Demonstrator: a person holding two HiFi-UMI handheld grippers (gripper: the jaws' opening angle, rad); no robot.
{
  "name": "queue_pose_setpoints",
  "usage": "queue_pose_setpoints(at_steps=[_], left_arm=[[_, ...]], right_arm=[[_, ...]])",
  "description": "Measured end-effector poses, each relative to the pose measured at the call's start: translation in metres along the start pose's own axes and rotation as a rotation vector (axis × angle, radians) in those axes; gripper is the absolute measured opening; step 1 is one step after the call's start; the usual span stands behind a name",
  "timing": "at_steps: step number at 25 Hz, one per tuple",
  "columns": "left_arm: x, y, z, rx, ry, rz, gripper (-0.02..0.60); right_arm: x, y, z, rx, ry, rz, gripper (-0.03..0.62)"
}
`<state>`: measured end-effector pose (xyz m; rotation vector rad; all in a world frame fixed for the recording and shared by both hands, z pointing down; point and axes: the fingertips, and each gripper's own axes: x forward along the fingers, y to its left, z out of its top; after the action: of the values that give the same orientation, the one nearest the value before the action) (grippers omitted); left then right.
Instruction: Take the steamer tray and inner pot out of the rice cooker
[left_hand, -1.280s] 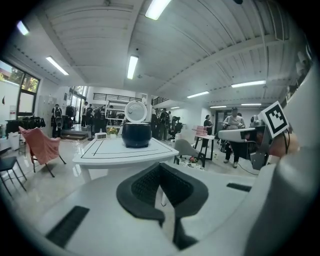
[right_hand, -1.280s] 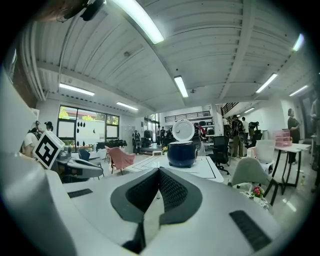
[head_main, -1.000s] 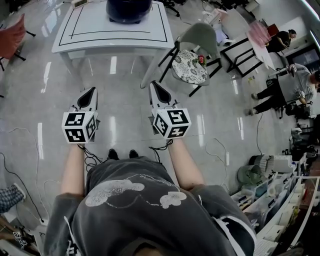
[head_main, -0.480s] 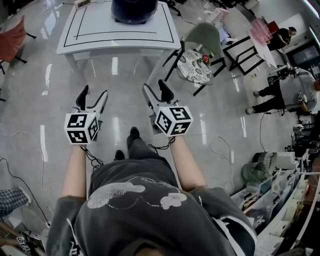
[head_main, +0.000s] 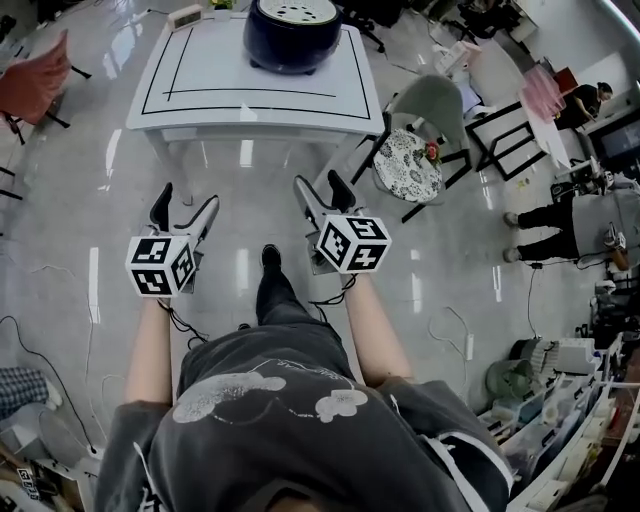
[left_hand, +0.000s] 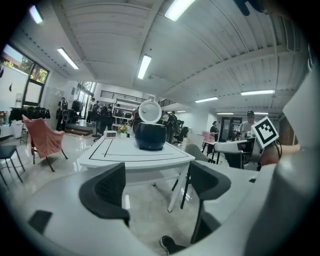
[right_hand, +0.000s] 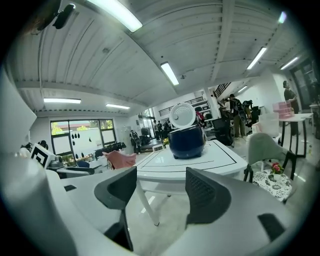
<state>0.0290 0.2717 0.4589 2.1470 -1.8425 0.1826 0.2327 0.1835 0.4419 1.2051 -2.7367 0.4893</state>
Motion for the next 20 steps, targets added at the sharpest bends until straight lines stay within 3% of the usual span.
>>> queue_pose_setpoints(at_steps=[10,20], left_arm=[[0.141,0.037,0.056,0.030,0.008,0.059,0.397],[0.250,0.056,0.125,0.028,-0.041,0.134,0.397]], right_arm=[[0.128,-0.102,0.053,0.075,-0.008,0.040,0.299],[0.223,-0.175,0.115,0.050,0.006,0.113,0.299]])
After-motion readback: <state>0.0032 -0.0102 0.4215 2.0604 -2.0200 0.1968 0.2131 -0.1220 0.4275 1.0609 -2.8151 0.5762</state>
